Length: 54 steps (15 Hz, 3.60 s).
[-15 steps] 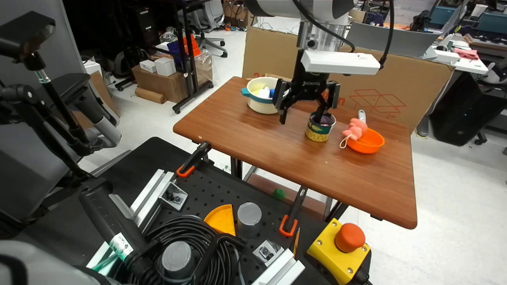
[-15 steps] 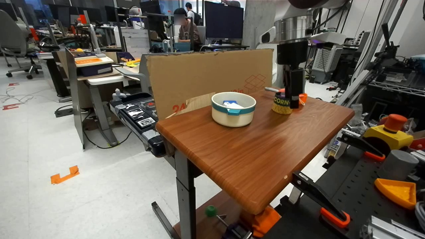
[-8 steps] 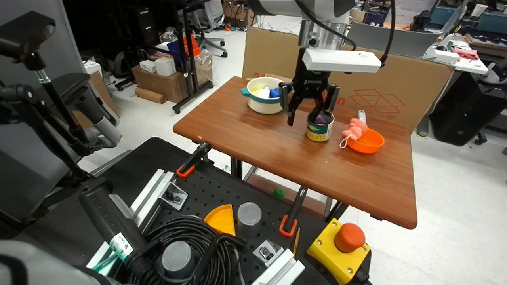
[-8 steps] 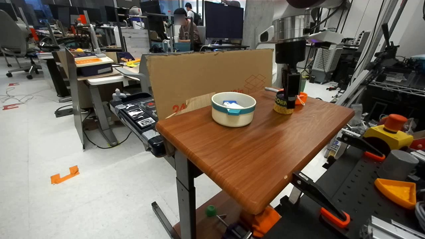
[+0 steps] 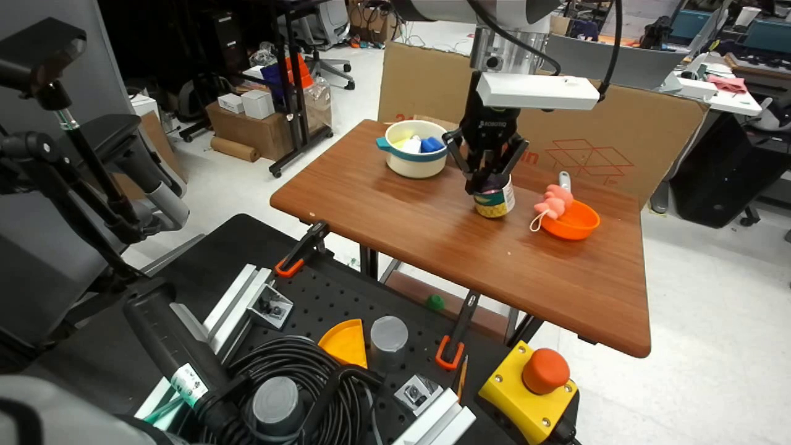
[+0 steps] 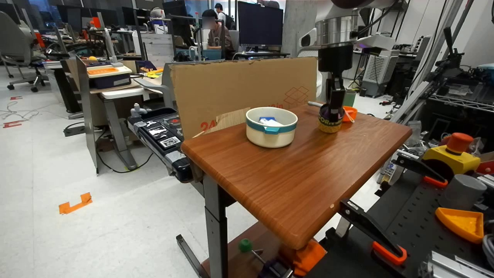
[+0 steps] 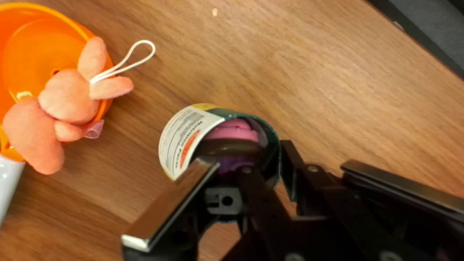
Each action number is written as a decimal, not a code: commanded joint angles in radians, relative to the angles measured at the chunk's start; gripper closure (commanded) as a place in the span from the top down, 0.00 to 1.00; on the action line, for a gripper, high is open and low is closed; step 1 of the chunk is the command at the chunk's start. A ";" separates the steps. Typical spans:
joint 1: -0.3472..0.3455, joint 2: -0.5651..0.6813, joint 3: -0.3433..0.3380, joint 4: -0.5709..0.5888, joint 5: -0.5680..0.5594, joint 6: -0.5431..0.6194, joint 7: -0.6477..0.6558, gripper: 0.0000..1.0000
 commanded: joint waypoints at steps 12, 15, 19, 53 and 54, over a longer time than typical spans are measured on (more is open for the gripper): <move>-0.045 -0.042 0.011 0.045 0.037 0.021 0.011 0.02; -0.045 -0.078 0.040 0.011 0.061 0.039 -0.040 0.02; -0.020 -0.127 0.089 -0.046 0.073 0.100 -0.112 0.02; 0.101 -0.235 0.053 -0.135 -0.125 0.259 0.156 1.00; 0.106 -0.253 0.054 -0.148 -0.144 0.269 0.192 1.00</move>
